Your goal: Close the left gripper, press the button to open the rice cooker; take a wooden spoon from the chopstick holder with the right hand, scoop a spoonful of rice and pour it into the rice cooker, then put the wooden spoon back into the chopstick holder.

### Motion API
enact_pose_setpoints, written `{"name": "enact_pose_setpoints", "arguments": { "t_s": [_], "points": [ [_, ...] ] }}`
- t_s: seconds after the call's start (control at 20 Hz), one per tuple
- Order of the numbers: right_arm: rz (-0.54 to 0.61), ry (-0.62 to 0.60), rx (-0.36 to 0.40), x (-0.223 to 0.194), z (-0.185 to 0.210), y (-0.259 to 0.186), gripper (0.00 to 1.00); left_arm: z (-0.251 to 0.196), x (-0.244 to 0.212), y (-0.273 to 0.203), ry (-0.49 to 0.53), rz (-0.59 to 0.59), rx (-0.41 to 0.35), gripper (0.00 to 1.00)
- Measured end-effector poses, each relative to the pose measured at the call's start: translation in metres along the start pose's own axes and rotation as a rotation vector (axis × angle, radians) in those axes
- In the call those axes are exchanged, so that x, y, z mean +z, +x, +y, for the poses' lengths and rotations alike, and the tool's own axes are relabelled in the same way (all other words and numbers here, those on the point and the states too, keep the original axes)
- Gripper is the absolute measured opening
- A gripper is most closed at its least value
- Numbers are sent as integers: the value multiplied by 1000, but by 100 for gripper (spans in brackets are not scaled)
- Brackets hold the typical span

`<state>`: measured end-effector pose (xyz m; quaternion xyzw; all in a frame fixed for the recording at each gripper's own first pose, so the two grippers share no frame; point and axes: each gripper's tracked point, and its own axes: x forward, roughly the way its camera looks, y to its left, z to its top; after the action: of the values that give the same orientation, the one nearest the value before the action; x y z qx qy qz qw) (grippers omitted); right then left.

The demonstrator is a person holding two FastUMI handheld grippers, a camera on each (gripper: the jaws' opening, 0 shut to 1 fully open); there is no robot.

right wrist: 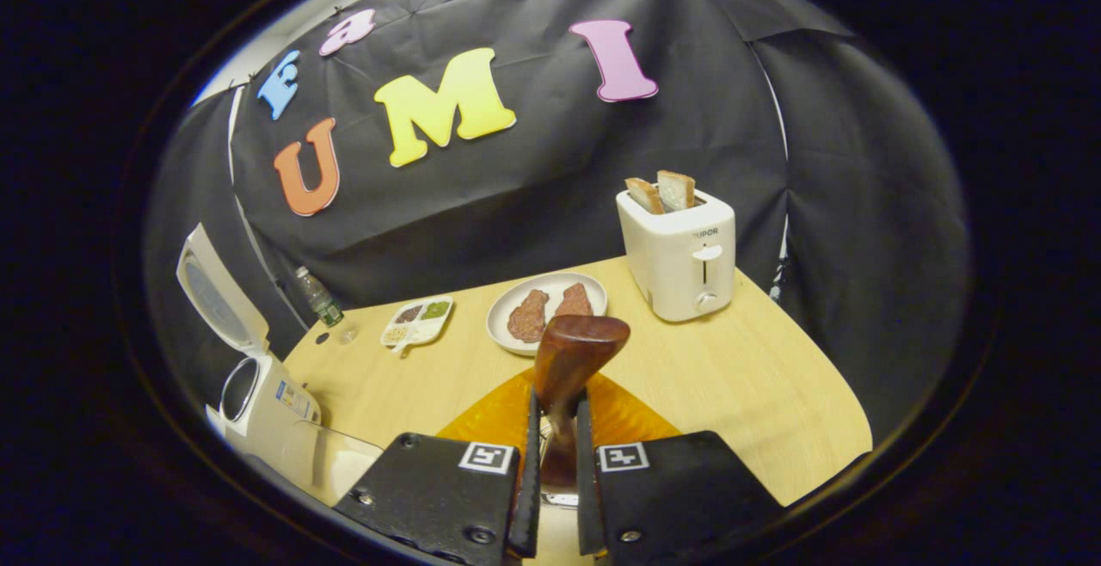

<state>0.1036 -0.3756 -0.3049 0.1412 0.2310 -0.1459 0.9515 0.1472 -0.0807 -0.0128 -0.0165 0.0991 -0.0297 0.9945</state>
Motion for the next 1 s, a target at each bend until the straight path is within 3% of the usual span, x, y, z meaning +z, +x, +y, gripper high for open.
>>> {"name": "enact_pose_setpoints", "arguments": {
  "t_s": [0.1, 0.15, 0.25, 0.3, 0.6, 0.65, 0.95, 1.0],
  "points": [
    [-18, -12, -7, 5, -1, -3, 28, 6, 12, 5, -9, -20, 2, 94],
    [-33, -27, -22, 9, -5, -6, 39, 10, 19, 7, -8, -36, 6, 94],
    [-54, -52, -67, 20, -12, -19, 74, 17, 36, 13, 1, -79, 9, 94],
    [-71, -54, -77, 27, -12, -28, 85, 22, 44, 17, 7, -99, 12, 94],
    [-231, -109, -152, 87, -17, -99, 94, 52, 82, 55, 44, -187, 35, 94],
    [-249, -115, -157, 93, -15, -112, 100, 57, 85, 65, 54, -181, 38, 94],
    [-324, -144, -225, 110, -10, -184, 96, 67, 78, 134, -33, -102, 15, 94],
    [-332, -136, -241, 109, -10, -195, 96, 68, 72, 146, -26, -76, 14, 84]
  ]
}}
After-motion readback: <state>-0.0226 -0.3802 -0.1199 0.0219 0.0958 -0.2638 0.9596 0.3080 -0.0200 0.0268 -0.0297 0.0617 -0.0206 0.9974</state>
